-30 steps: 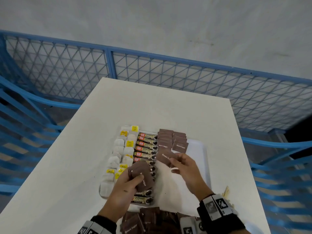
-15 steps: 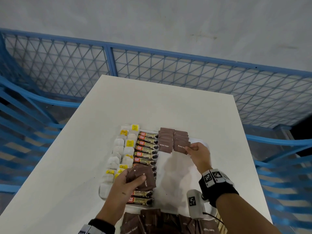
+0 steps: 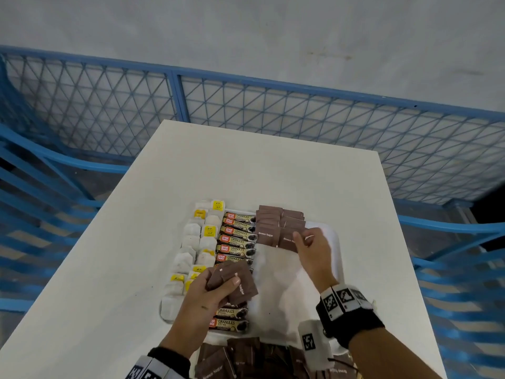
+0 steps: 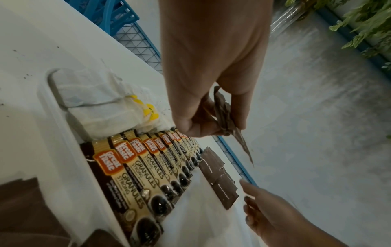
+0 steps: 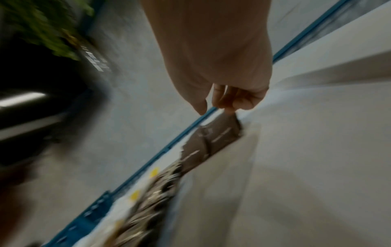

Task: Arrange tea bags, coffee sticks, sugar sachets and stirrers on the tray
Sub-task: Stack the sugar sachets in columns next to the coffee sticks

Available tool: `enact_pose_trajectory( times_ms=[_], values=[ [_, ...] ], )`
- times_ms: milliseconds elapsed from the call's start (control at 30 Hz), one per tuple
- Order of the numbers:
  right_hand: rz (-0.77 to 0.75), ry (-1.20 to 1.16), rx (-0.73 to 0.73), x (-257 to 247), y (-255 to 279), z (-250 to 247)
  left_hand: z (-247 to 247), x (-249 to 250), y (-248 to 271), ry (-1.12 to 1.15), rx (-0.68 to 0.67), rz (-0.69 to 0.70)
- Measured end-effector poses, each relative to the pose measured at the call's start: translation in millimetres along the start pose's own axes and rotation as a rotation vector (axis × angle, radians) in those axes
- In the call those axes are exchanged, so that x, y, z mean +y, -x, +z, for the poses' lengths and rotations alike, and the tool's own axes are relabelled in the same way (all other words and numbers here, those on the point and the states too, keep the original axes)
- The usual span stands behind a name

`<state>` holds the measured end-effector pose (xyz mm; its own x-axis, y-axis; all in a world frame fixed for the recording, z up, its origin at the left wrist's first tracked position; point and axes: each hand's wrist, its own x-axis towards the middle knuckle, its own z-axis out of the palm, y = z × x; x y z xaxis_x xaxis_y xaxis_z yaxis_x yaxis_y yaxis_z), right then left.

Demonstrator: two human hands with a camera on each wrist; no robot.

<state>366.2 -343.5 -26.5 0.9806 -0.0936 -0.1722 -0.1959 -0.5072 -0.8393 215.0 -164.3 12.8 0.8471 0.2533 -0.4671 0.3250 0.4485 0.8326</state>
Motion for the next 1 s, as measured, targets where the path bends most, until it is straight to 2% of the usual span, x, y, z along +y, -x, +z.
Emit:
enact_pose_trajectory(
  times_ms=[67,200,300,400,533,733,833,1000],
  values=[
    [-0.048,0.034,-0.185,-11,24,2,2,0,-1,0.006,-0.002,0.004],
    [-0.069,-0.227,-0.617,-33,72,-2,7,1,-4,-0.006,-0.011,0.021],
    [-0.073,-0.247,-0.803,-36,86,-2,12,1,-4,-0.006,-0.034,0.024],
    [-0.043,-0.253,-0.770,-33,84,-3,13,0,-5,0.011,-0.049,-0.004],
    [0.053,-0.401,-0.680,-29,75,-12,10,2,-8,0.054,-0.057,-0.033],
    [0.136,-0.530,-0.444,-18,55,-27,6,6,-13,-0.061,-0.128,-0.011],
    [0.151,-0.495,-0.386,-11,44,-32,6,9,-20,-0.181,-0.167,0.009],
    [0.190,-0.306,-0.239,6,24,-30,22,19,-44,-0.463,-0.029,0.123]
  ],
)
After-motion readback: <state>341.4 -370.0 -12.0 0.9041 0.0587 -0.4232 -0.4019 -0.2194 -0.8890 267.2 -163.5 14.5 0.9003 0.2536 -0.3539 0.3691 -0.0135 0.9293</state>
